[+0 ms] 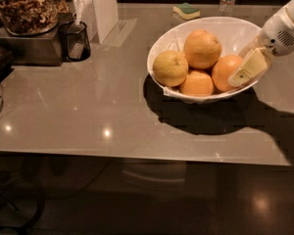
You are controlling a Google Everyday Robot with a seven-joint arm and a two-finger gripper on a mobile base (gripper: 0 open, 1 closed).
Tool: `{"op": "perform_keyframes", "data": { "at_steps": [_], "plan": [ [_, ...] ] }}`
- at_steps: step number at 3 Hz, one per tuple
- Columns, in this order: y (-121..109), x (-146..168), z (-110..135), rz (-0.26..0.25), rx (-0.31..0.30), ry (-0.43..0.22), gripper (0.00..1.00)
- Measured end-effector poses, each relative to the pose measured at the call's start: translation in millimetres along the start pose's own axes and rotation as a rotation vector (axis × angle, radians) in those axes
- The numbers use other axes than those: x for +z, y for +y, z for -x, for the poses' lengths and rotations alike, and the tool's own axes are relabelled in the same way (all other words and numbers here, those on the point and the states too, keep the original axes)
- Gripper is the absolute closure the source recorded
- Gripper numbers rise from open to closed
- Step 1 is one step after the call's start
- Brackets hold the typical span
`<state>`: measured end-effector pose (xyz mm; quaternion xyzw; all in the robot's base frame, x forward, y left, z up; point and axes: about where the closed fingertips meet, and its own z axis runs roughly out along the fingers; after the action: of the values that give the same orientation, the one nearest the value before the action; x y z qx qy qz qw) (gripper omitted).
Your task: Pick orange from white bowl
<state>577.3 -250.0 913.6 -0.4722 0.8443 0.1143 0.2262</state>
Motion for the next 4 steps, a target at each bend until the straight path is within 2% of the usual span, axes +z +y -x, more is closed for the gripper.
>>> {"op": "perform_keyframes", "data": {
  "at_steps": [2,3,4],
  "plan": [
    [-0.1,15.3,-0.9,0.041,0.028,0.014,0.39],
    [3.1,14.3,-2.1,0.041,0.029,0.015,0.58],
    [3.8,17.5,-2.7,0.049,0.032,0.021,0.81]
  ]
}}
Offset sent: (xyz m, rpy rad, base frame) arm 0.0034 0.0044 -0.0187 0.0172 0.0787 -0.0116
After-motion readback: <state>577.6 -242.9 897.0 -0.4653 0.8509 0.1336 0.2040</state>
